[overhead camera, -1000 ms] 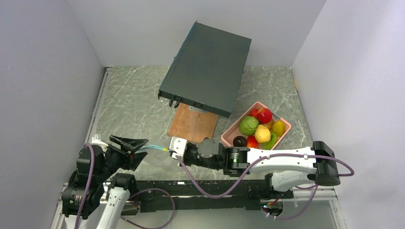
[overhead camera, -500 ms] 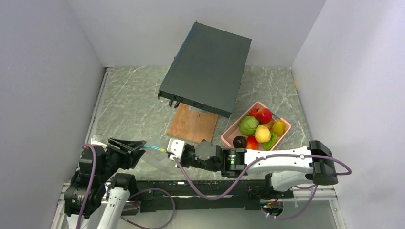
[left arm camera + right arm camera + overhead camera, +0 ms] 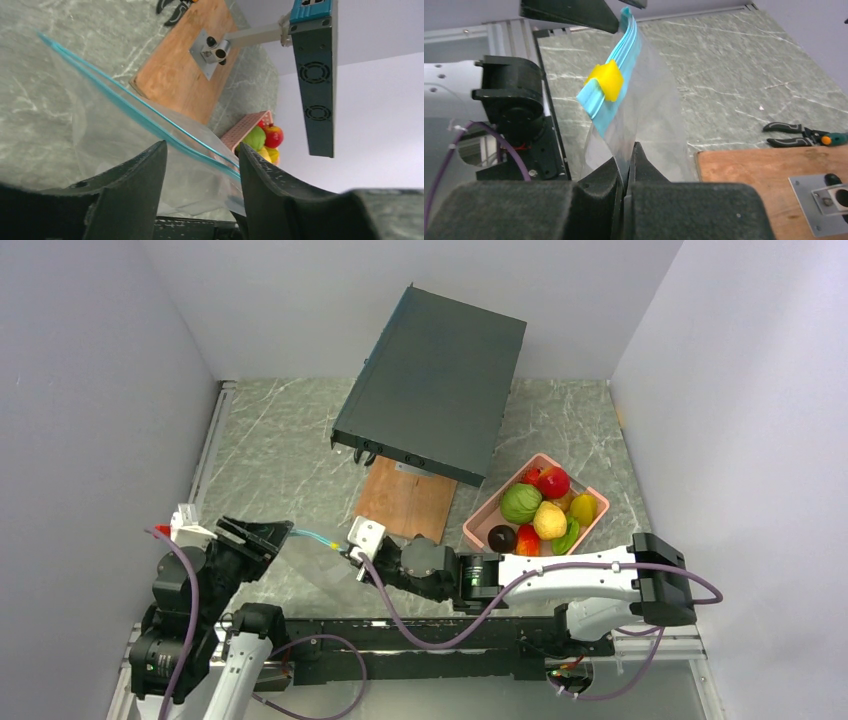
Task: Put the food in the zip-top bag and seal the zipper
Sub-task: Open the zipper of the food storage bag.
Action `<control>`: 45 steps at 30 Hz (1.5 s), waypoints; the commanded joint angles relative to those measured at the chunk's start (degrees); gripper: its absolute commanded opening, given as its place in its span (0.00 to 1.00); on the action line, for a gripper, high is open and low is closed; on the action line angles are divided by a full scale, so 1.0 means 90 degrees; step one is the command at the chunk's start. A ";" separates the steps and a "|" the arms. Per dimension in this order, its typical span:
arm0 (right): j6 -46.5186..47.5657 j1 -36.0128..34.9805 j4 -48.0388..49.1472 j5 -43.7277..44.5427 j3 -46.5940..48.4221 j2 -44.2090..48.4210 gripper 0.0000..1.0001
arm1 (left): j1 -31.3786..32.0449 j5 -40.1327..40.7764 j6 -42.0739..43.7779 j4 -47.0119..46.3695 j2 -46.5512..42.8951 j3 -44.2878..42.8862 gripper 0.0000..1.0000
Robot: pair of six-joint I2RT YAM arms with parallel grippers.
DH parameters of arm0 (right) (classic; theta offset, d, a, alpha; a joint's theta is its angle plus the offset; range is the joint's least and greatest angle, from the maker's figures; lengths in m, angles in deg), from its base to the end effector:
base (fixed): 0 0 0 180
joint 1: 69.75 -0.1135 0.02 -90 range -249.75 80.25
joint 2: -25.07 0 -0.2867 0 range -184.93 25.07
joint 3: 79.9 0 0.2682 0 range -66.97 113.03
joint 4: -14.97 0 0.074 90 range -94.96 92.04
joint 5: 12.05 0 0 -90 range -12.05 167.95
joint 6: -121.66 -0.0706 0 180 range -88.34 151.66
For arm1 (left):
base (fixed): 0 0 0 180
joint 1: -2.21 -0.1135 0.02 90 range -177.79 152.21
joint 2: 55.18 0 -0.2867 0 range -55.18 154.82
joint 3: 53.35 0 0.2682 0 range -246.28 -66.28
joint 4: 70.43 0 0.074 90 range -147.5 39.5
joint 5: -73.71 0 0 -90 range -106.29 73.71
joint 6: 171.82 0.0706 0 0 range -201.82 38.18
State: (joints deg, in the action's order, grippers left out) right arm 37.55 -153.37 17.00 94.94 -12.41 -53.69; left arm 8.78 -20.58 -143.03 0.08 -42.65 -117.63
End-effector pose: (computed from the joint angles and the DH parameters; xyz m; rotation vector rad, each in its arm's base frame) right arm 0.0613 0.3623 0.3196 -1.0858 1.4142 0.7382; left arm 0.0420 -0.0102 0.3399 -0.8676 1.7962 -0.8586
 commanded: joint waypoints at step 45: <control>-0.3904 -0.0204 -0.1699 0.1252 0.2379 -0.1744 0.75 | -0.0007 -0.1395 0.1615 -0.0557 0.0641 0.0266 0.00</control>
State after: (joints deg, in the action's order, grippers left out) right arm 3.57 -155.20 -4.27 100.80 12.68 -72.40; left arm 8.89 -28.80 -124.58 -3.00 -35.28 -116.58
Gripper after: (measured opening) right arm 0.860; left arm 0.009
